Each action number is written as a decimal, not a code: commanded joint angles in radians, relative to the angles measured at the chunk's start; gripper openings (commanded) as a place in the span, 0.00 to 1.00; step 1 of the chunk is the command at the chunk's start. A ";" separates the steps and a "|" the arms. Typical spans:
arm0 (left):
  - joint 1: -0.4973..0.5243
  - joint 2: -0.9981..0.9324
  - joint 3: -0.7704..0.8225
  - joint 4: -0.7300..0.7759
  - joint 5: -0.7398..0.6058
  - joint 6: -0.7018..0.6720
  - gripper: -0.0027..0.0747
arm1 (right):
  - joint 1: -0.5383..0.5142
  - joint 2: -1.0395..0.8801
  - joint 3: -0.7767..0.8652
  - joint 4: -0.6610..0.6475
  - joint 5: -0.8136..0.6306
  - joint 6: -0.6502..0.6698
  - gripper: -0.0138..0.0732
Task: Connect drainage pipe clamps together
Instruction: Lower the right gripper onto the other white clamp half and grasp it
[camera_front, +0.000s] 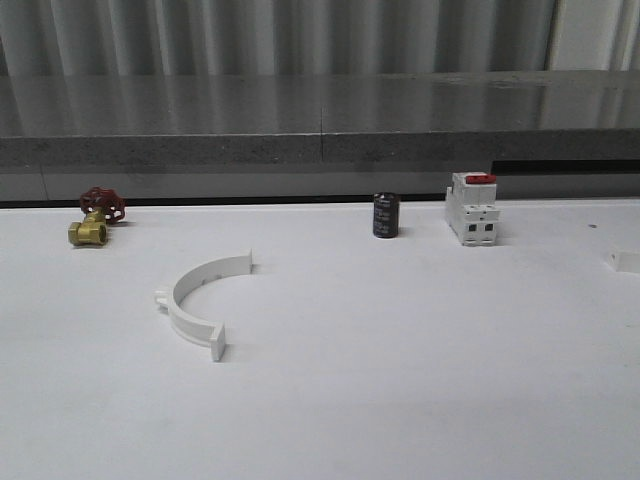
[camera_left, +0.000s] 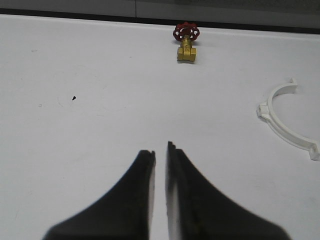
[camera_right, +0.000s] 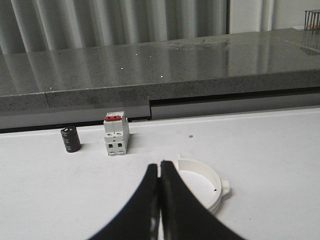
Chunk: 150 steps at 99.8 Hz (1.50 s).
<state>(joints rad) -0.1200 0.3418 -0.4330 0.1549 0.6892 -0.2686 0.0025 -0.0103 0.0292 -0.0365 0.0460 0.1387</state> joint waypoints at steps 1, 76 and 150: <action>-0.001 0.006 -0.025 0.016 -0.076 -0.004 0.01 | -0.006 -0.019 -0.056 -0.003 -0.056 -0.009 0.08; -0.001 0.006 -0.025 0.017 -0.081 -0.004 0.01 | -0.006 0.902 -0.697 0.005 0.383 -0.009 0.08; -0.001 0.006 -0.025 0.020 -0.081 -0.004 0.01 | -0.018 1.165 -0.867 0.061 0.484 0.024 0.78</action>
<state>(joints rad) -0.1200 0.3418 -0.4330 0.1659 0.6774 -0.2686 0.0000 1.1134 -0.7344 0.0193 0.5141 0.1562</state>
